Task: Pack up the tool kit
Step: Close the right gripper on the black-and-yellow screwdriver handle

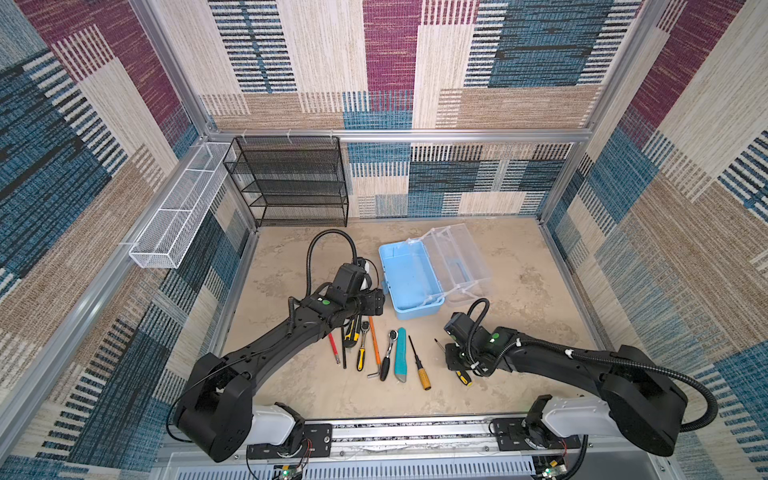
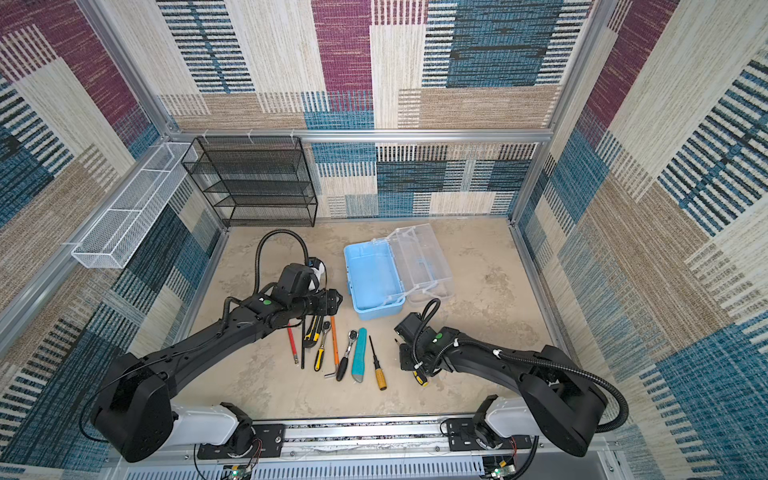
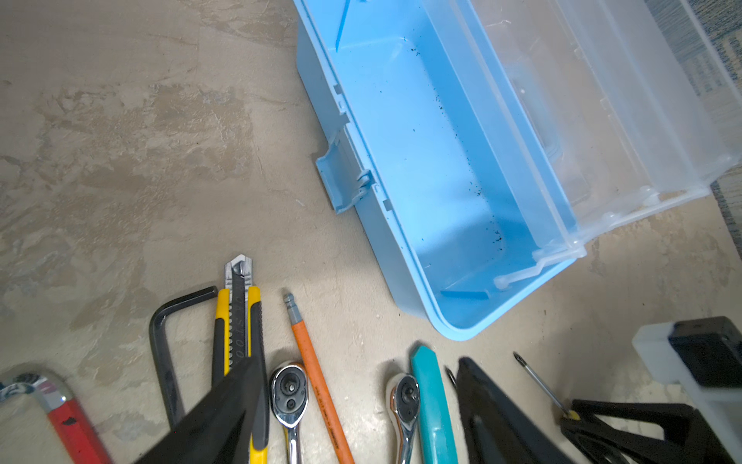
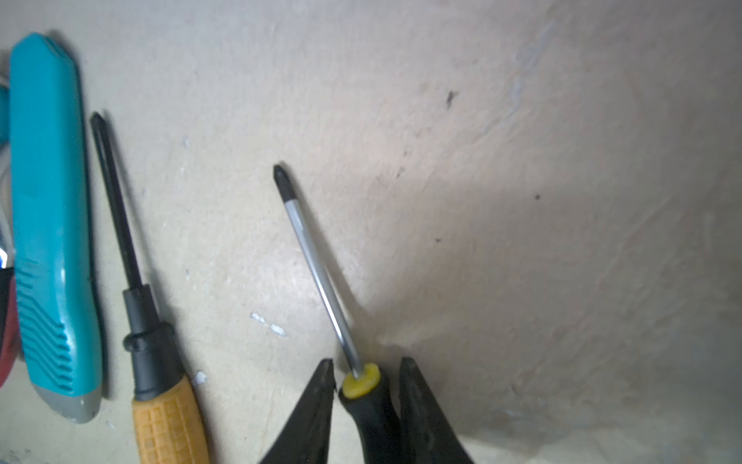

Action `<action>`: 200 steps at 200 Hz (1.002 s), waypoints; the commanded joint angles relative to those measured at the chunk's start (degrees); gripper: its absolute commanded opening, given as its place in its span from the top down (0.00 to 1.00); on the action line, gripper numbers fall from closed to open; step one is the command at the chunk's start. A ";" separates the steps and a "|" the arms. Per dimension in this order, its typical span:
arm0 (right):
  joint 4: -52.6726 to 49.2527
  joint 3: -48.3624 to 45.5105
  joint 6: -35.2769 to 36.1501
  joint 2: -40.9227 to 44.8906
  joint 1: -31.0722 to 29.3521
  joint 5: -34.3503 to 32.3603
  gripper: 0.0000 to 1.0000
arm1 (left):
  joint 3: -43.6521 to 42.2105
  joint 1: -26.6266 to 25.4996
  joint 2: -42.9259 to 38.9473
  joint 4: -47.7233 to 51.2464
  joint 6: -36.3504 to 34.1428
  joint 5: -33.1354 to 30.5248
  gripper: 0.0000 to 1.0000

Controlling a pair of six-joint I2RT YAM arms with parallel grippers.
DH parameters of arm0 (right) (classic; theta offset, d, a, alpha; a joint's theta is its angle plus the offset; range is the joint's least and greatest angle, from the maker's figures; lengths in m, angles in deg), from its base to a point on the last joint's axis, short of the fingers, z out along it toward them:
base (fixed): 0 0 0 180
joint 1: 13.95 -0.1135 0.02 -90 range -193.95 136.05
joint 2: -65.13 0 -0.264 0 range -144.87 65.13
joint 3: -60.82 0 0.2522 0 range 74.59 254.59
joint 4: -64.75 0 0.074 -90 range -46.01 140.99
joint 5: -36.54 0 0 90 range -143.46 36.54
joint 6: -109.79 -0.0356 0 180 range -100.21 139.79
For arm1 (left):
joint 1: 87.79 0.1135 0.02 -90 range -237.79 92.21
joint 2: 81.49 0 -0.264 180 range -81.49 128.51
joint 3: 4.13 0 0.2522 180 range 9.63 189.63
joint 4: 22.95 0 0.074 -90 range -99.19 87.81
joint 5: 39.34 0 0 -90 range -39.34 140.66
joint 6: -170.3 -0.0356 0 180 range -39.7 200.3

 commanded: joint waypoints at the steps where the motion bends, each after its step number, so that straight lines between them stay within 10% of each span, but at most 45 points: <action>1: -2.83 -0.29 -1.63 -1.21 -0.06 0.52 0.70 | 0.36 0.20 -0.11 -1.09 0.49 -0.86 0.20; 112: -5.75 1.68 2.61 0.47 0.47 -0.04 0.51 | -0.97 0.36 -1.92 -0.76 0.51 -1.22 0.20; 200: -6.05 2.80 4.26 -1.35 -1.43 -0.26 0.55 | -2.34 0.49 -3.46 -0.94 1.02 -1.31 0.20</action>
